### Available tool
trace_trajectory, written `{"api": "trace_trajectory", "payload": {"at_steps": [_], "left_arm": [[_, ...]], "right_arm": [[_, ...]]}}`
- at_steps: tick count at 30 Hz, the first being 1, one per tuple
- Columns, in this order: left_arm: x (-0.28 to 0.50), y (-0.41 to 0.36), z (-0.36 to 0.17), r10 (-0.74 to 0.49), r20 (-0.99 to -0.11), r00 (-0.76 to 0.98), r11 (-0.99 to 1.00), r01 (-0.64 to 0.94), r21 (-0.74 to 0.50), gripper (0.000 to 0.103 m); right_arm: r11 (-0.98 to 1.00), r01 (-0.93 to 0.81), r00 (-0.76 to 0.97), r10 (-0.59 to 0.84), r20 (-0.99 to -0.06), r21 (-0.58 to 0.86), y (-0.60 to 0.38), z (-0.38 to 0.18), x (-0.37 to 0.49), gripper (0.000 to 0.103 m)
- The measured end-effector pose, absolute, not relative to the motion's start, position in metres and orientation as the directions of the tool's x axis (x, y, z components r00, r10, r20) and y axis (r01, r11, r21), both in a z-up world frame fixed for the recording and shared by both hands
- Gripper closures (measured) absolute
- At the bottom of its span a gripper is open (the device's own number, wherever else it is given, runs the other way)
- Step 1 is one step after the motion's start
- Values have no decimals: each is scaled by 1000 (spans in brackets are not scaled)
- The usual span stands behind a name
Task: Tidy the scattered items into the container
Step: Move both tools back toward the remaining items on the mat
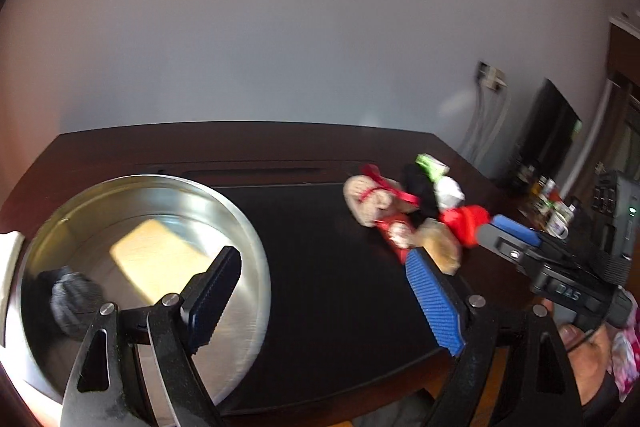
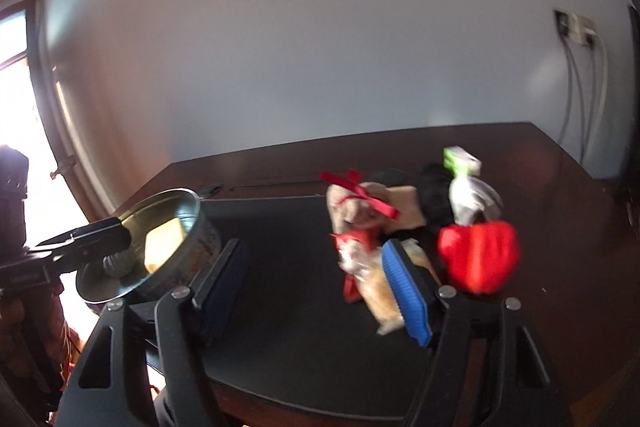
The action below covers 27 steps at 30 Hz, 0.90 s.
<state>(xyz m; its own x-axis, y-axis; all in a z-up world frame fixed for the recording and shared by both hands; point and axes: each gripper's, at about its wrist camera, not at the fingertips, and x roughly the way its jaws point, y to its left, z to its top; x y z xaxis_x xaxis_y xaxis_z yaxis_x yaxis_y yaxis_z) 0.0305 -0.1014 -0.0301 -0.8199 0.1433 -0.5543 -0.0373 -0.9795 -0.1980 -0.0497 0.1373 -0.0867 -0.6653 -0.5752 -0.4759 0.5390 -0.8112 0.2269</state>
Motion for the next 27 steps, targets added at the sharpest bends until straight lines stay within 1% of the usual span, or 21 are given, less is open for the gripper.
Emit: {"api": "trace_trajectory", "payload": {"at_steps": [5,8,10,13,15,20,22,27], "left_arm": [[5,-50,-44,246,-588,-771,-968,-161,-194,17],[-13,-21,-57,303,-619,-725,-953,-215,-214,17],[-23,-7,-66,349,-633,-691,-937,-242,-253,17],[-35,7,-79,411,-641,-648,-910,-254,-327,17],[-41,10,-86,425,-649,-631,-903,-242,-356,17],[-43,15,-89,417,-651,-634,-906,-229,-357,17],[-45,20,-90,416,-651,-635,-907,-237,-349,17],[-55,33,-99,428,-673,-604,-902,-238,-360,17]], "right_arm": [[-850,456,-709,-526,-469,263,184,-97,-52,31],[-865,414,-727,-501,-469,283,206,-100,-55,30],[-871,392,-735,-490,-469,296,217,-103,-57,27],[-876,373,-741,-480,-470,306,229,-105,-58,26],[-879,366,-744,-474,-470,307,235,-106,-59,25],[-886,332,-757,-455,-469,323,255,-110,-62,24],[-888,311,-759,-447,-473,339,261,-113,-64,21],[-883,298,-757,-449,-475,362,267,-116,-79,21]]}}
